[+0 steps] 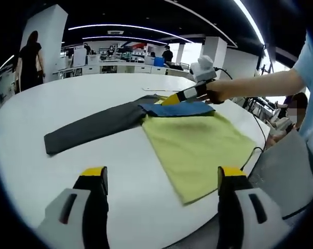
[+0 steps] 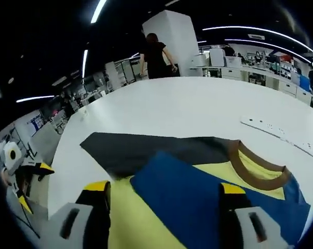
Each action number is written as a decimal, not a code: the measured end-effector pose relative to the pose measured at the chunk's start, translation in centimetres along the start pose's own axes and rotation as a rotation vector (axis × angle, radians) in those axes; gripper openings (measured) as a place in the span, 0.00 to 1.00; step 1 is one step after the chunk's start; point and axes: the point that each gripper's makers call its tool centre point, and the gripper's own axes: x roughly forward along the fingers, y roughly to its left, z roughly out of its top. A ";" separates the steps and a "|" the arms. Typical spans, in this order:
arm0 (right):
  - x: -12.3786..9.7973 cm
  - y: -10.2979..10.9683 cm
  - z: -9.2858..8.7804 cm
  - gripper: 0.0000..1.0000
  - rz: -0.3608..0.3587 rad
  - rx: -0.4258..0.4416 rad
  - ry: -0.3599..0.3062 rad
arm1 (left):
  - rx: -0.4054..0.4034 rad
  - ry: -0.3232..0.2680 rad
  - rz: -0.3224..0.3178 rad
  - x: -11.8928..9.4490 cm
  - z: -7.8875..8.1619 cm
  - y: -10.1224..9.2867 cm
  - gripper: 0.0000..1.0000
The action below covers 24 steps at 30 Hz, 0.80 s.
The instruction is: Fold the garment on the visible template until the final outline fits inside the template.
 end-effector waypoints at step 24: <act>-9.0 -3.9 -3.4 1.00 -0.092 0.015 -0.010 | -0.008 0.014 -0.004 1.5 0.5 0.8 0.81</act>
